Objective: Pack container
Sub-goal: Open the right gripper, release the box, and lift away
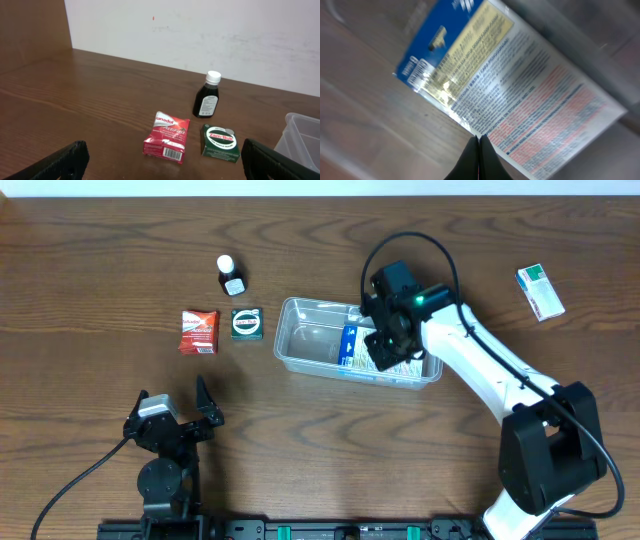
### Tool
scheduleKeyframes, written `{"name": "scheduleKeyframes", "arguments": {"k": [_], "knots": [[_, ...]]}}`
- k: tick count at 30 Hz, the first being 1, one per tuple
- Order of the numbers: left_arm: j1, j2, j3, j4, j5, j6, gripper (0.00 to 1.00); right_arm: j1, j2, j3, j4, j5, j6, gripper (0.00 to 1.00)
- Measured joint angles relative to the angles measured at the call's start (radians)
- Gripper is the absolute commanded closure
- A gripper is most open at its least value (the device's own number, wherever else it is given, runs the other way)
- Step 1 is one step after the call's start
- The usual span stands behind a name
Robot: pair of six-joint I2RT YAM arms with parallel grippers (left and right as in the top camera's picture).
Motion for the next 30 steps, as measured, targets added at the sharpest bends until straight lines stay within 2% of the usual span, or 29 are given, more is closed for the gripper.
{"name": "scheduleKeyframes", "arguments": {"k": [7,13,23,30], "knots": [[0.000,0.000,0.000,0.000,0.000,0.000,0.02,-0.001,-0.004,0.163,-0.119,-0.003,-0.020,0.98],[0.000,0.000,0.000,0.000,0.000,0.000,0.02,-0.013,-0.006,0.177,-0.146,-0.004,-0.010,0.99],[0.000,0.000,0.000,0.000,0.000,0.000,0.02,-0.068,-0.007,0.074,-0.046,-0.003,0.006,0.99],[0.000,0.000,0.000,0.000,0.000,0.000,0.02,-0.125,-0.007,0.066,0.023,0.027,-0.006,0.99]]}}
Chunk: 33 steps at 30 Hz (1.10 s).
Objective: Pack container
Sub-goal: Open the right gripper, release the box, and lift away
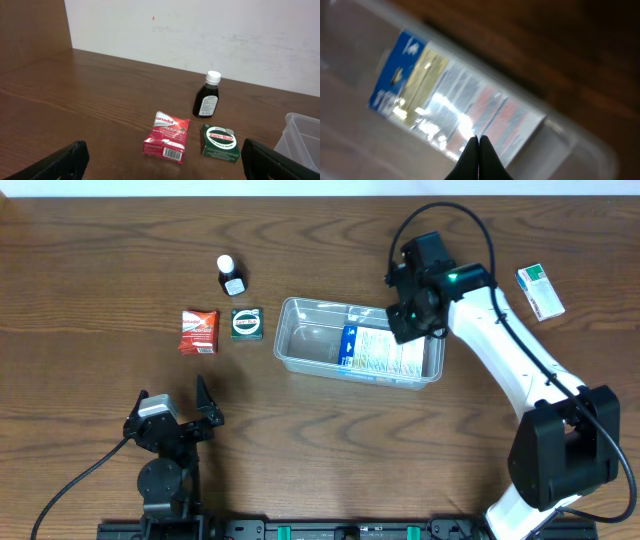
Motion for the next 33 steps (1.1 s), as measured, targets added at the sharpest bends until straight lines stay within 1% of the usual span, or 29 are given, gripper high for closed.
{"name": "scheduleKeyframes", "arguments": {"k": [5,20,29,33], "knots": [[0.000,0.000,0.000,0.000,0.000,0.000,0.02,-0.032,0.000,0.000,0.054,0.011,-0.024,0.99],[0.000,0.000,0.000,0.000,0.000,0.000,0.02,-0.045,0.023,-0.001,0.048,0.013,-0.093,0.99],[0.000,0.000,0.000,0.000,0.000,0.000,0.02,-0.047,0.109,-0.007,0.092,0.016,-0.124,0.99],[0.000,0.000,0.000,0.000,0.000,0.000,0.02,-0.048,0.112,-0.011,0.118,0.020,-0.132,0.99]]}}
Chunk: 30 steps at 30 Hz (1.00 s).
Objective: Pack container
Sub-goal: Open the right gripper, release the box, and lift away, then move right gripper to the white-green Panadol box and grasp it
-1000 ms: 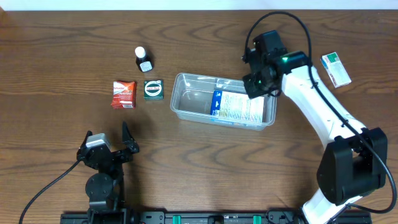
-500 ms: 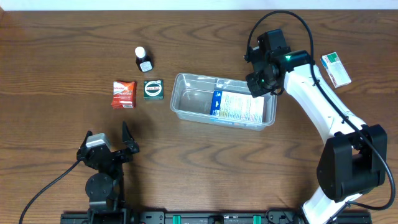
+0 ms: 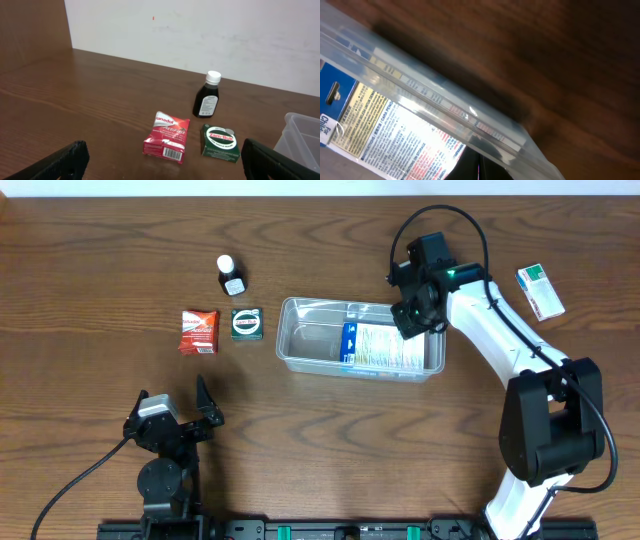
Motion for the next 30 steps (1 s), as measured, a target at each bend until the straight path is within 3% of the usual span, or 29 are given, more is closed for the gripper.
{"name": "scheduleKeyframes", "arguments": {"k": [10,12,15,19,27,30], "knots": [[0.000,0.000,0.000,0.000,0.000,0.000,0.02,0.000,0.000,0.024,-0.050,0.003,-0.026,0.98],[0.000,0.000,0.000,0.000,0.000,0.000,0.02,0.000,0.000,0.059,-0.103,-0.007,-0.029,0.84],[0.000,0.000,0.000,0.000,0.000,0.000,0.02,-0.002,0.000,0.166,-0.206,-0.047,-0.034,0.51],[0.000,0.000,0.000,0.000,0.000,0.000,0.02,-0.013,-0.002,0.336,-0.302,-0.077,-0.046,0.26],[0.000,0.000,0.000,0.000,0.000,0.000,0.02,-0.170,-0.011,0.430,-0.270,-0.042,-0.066,0.11],[0.000,0.000,0.000,0.000,0.000,0.000,0.02,-0.264,-0.008,0.430,-0.226,-0.026,-0.080,0.10]]}}
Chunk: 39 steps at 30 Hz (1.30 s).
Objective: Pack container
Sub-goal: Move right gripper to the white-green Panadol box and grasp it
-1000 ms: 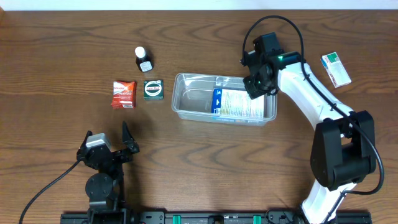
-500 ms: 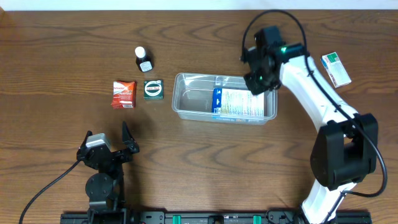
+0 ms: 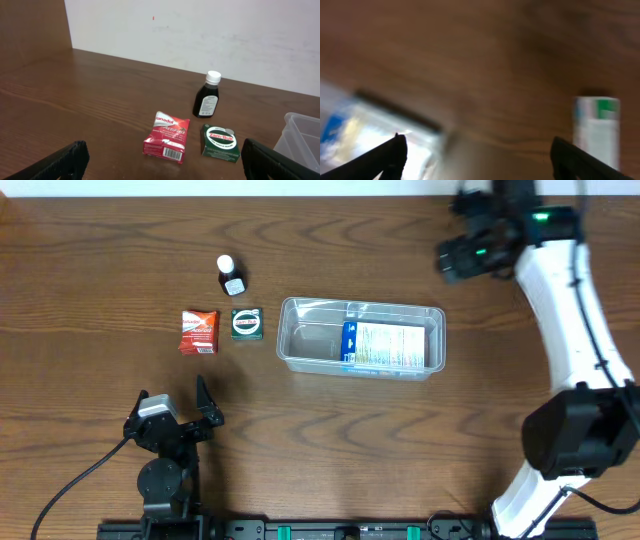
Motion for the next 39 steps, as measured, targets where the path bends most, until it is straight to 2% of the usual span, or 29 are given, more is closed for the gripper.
{"name": "scheduleKeyframes", "arguments": {"k": [5,11,17,28,31,36,39], "knots": [[0.000,0.000,0.000,0.000,0.000,0.000,0.02,-0.143,0.041,0.000,0.070,0.016,-0.053,0.11],[0.000,0.000,0.000,0.000,0.000,0.000,0.02,-0.247,0.188,0.000,0.112,0.026,-0.138,0.12],[0.000,0.000,0.000,0.000,0.000,0.000,0.02,-0.307,0.312,0.000,0.157,0.026,-0.205,0.12],[0.000,0.000,0.000,0.000,0.000,0.000,0.02,-0.357,0.357,0.000,0.219,0.026,-0.280,0.15],[0.000,0.000,0.000,0.000,0.000,0.000,0.02,-0.357,0.376,0.000,0.216,0.025,-0.285,0.22],[0.000,0.000,0.000,0.000,0.000,0.000,0.02,-0.357,0.418,0.000,0.208,0.024,-0.277,0.48],[0.000,0.000,0.000,0.000,0.000,0.000,0.02,-0.357,0.428,0.000,0.204,0.022,-0.267,0.56]]}}
